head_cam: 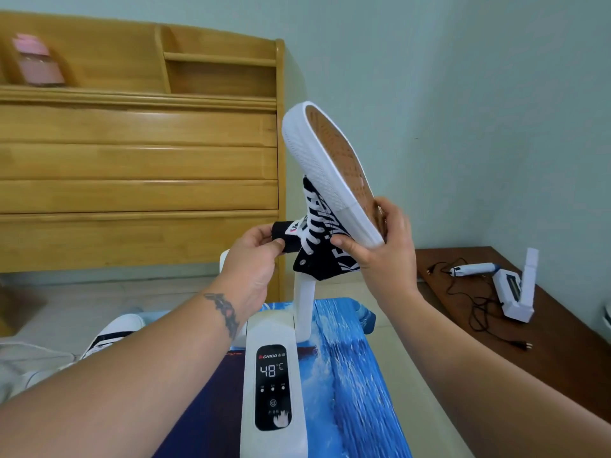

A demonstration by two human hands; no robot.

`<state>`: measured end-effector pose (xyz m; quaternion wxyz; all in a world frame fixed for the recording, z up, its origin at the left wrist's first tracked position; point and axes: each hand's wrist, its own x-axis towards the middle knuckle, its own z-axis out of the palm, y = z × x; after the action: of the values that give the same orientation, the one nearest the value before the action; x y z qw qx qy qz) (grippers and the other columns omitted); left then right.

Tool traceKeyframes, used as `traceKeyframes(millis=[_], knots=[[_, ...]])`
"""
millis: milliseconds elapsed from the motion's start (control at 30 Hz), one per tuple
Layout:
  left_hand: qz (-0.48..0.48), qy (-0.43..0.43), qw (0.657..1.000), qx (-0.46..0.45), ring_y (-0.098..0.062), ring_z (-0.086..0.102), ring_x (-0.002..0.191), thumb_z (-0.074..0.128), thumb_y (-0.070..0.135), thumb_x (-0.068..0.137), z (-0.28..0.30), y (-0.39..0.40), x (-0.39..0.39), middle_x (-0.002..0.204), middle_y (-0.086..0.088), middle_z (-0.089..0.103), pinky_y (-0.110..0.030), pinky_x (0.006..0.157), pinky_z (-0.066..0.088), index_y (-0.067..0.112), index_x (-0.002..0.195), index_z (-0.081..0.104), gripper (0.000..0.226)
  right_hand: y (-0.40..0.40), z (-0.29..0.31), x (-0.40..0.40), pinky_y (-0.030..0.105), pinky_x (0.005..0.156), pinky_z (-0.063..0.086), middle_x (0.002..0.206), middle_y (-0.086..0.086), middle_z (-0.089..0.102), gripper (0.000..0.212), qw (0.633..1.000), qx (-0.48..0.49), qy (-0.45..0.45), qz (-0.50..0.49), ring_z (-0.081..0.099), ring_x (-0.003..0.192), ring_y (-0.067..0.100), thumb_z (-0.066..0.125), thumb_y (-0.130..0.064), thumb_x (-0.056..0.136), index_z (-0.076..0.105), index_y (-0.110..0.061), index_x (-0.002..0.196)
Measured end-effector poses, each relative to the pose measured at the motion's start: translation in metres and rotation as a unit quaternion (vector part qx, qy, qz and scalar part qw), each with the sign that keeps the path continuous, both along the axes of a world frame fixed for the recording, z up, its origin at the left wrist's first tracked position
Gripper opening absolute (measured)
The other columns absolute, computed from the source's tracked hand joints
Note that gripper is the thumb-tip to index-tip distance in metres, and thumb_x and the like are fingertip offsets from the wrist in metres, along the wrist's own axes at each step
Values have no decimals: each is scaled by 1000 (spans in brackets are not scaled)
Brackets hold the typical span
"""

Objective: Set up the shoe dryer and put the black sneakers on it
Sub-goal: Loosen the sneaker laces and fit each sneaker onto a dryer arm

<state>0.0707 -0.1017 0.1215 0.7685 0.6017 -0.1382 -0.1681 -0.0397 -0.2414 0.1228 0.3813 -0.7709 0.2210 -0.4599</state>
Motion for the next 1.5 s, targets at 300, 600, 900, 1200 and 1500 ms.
traceKeyframes(millis=[300,600,900,1200,1500], knots=[[29,63,997,-26,-6,58,67,48,-5,92,-24,0,-2,84,4,66,-18,50,37,22,89,60,29,-8,-12,15,37,100,46,122,-8,52,100,998,-6,47,51,51,113,7,72,-73,48,49,-28,135],[27,76,997,-18,-6,51,61,48,-2,93,-46,-2,-3,73,12,67,-22,51,32,24,92,61,29,-10,-29,21,40,101,48,123,-4,53,94,995,46,56,68,51,102,-3,78,-59,52,51,-25,136],[-3,115,992,-52,-1,57,54,43,-4,93,-52,-6,-2,85,10,71,-21,52,35,23,98,60,32,-13,-35,24,45,101,49,125,-1,55,90,992,77,40,89,55,115,14,81,-55,52,52,-27,133],[-56,187,972,-131,-9,67,67,57,21,90,-47,-11,4,80,2,74,-27,65,50,20,84,70,14,-16,-25,32,44,103,46,120,-3,55,87,995,39,-4,93,54,114,10,86,-61,50,51,-35,126],[-51,232,960,-151,-25,68,99,54,21,94,-52,-20,11,114,-14,69,-36,74,55,10,116,57,25,-12,-29,33,38,102,47,122,-10,55,73,995,-6,25,95,53,116,6,81,-66,45,44,-67,109]])
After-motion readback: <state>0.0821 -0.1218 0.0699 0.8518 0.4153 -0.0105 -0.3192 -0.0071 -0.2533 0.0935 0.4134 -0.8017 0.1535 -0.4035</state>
